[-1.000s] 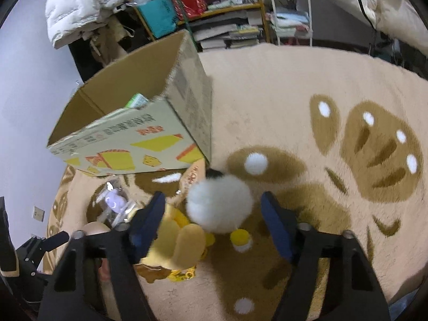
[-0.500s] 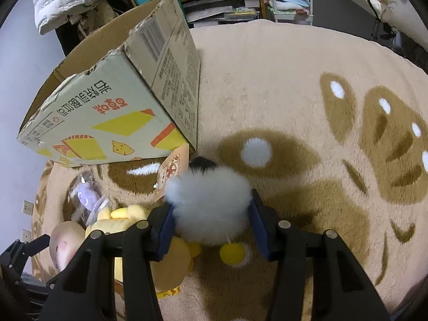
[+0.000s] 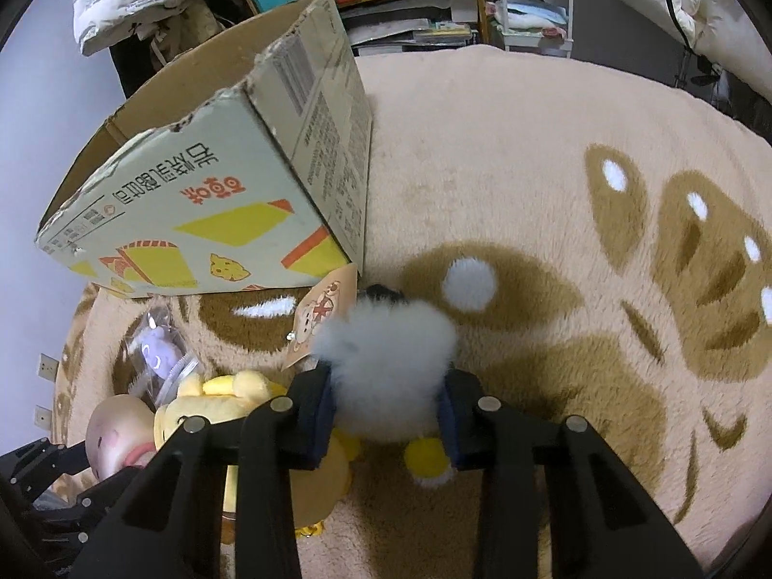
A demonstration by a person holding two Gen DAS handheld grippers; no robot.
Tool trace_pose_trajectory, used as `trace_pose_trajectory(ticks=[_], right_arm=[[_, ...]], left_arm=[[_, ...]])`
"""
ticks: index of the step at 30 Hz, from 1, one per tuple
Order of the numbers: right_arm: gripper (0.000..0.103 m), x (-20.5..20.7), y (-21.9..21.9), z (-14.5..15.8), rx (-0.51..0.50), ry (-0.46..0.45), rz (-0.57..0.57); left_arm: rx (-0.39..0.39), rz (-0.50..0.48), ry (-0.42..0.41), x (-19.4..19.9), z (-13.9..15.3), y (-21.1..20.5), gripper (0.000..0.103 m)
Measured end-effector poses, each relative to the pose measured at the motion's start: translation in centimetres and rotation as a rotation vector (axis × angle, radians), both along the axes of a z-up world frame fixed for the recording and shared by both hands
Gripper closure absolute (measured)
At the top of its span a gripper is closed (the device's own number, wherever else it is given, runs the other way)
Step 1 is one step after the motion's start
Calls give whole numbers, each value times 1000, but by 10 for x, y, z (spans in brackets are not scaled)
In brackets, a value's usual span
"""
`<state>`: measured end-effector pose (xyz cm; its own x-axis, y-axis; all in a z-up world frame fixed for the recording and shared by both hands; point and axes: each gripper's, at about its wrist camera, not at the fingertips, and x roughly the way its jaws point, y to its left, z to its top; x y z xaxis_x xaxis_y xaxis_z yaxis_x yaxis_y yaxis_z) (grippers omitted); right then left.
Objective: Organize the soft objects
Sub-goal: 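Grasp the pink marshmallow plush with the left tool while the right tool grasps the white pompom plush, then lift both plushes and carry them over the cardboard box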
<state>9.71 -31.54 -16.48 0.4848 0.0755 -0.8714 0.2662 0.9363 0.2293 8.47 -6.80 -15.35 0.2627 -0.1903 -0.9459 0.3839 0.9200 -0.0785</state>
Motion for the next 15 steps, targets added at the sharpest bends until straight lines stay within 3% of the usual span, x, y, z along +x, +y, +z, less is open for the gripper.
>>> trace_pose_trajectory(ticks=[2,15], right_arm=[[73,-2,0,3,6,-12,-3],[75,-15,0,21,-2,-86,12]], left_arm=[[-2,13,-7,1,2,2,59],[54,95,-126,2,20,16,60]])
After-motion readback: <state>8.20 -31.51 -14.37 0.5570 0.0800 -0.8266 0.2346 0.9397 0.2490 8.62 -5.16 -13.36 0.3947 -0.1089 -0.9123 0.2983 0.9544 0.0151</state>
